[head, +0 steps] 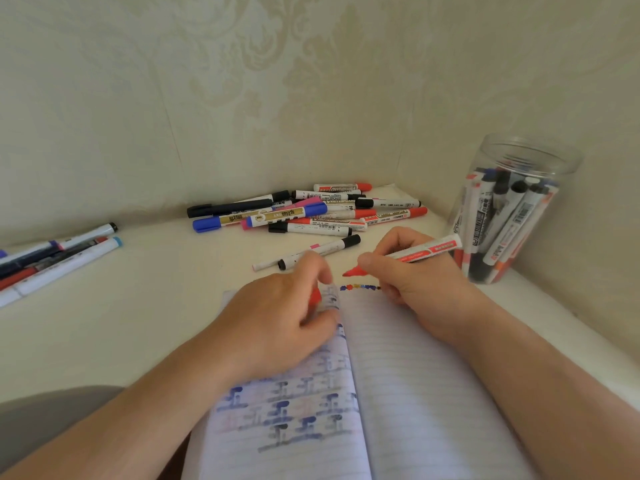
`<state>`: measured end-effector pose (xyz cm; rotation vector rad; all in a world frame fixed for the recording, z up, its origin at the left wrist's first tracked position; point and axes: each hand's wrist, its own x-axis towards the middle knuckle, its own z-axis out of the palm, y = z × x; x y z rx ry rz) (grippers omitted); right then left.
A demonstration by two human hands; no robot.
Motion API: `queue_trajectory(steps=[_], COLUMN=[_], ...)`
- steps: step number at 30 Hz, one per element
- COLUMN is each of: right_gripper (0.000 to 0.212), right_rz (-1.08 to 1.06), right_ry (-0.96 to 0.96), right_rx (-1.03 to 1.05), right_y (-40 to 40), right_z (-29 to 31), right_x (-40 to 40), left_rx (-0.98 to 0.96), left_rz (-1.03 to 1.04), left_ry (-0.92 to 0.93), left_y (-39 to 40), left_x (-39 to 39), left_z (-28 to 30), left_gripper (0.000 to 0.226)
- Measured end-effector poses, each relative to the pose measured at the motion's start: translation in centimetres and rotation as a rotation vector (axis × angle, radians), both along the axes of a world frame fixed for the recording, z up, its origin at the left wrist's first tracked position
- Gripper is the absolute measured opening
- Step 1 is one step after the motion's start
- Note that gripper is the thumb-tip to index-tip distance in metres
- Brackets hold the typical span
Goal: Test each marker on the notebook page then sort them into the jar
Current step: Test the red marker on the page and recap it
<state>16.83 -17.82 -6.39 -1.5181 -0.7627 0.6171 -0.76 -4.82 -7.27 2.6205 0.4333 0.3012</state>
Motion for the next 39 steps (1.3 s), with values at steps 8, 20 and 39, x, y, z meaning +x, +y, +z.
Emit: queue_trajectory(steps=[8,20,39], right_gripper=[0.015,0.013,0.013], right_rz=[0.247,0.222,0.131], right_ry=[0.233,0.238,-0.26], right_rx=[0.165,0.116,-0.026], right_y=[-1.1,-0.7,-0.7], right_z=[0.5,0.2,-0.6], right_x=[1.0,0.9,-0.4], left_rx=[-0.283,-0.335,-0.321], left_rz=[0.086,0.113,0.1], left_ry=[-0.197,-0.26,-0.277], left_y=[1.7,1.5,1.7], left_x=[-0.2,-0.5,-0.5], left_z=[0.0,-0.1,-0.3], left_gripper=[0.023,0.02,0.018])
